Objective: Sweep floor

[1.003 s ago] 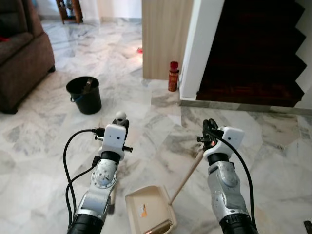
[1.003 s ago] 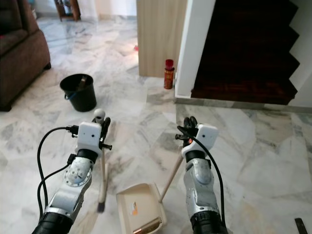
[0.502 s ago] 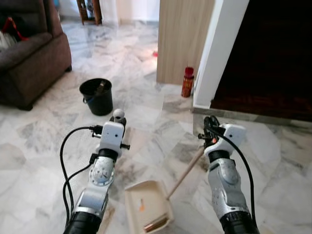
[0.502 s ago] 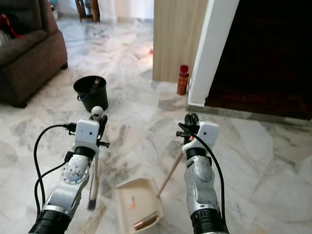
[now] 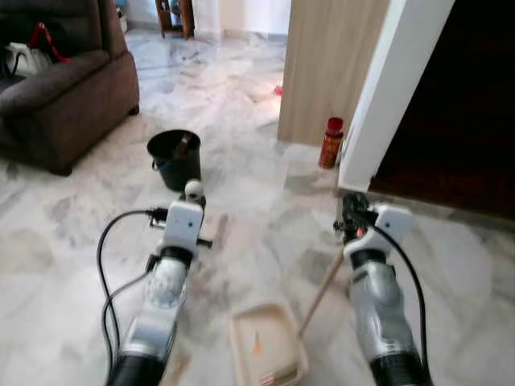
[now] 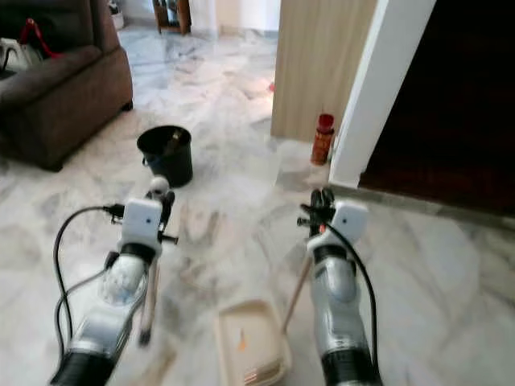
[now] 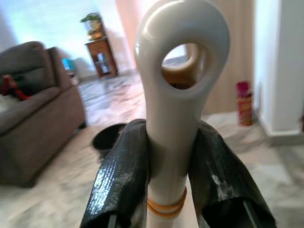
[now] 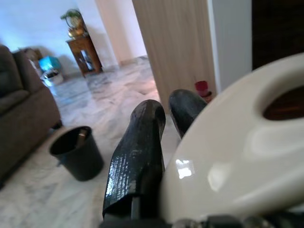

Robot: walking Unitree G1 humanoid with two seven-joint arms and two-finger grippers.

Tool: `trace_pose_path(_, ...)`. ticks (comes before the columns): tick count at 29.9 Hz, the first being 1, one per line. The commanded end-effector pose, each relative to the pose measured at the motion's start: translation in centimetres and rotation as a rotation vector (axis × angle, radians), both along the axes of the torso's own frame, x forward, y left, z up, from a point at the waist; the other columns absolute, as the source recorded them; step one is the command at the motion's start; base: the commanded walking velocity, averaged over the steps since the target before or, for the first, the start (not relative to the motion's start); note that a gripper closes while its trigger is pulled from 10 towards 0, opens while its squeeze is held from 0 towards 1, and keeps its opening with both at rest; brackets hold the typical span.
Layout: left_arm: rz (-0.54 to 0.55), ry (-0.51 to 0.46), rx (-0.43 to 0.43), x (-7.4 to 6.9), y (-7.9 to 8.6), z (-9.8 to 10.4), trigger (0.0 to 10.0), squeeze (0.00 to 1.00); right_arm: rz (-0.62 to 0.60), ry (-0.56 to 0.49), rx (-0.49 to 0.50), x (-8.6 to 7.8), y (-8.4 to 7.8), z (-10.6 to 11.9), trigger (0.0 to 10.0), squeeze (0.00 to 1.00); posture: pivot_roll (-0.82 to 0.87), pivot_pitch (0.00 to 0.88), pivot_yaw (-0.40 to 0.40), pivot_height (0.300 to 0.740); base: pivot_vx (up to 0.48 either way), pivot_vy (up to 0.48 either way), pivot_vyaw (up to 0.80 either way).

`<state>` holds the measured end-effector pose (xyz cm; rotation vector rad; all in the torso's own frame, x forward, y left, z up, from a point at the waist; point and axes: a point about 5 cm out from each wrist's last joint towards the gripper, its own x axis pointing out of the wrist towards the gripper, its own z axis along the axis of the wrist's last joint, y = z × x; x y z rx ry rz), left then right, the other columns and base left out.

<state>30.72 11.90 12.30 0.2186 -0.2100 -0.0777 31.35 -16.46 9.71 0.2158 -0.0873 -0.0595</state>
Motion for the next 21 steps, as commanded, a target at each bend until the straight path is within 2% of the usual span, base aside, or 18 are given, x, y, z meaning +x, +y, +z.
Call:
trace_pose_path(1,0.001,-0.066,0.000,0.14,0.30,1.46,10.0,0.00,0.037,-0.081,-0.007,0.65,1.13,1.90,10.0,0.00,0.04,0.000,-0.025,0.740,0.315,0.000,0.80)
trace_pose_path(11,0.001,-0.062,-0.004,-0.06,0.32,1.28,10.0,0.00,0.043,-0.080,-0.002,0.58,1.22,1.80,10.0,0.00,0.05,0.000,-0.028,0.740,0.319,0.000,0.74)
trace_pose_path(21,-0.002,-0.063,-0.005,-0.14,0.31,1.31,10.0,0.00,0.056,-0.074,0.008,0.75,1.52,1.75,10.0,0.00,0.05,0.000,-0.027,0.740,0.320,0.000,0.00)
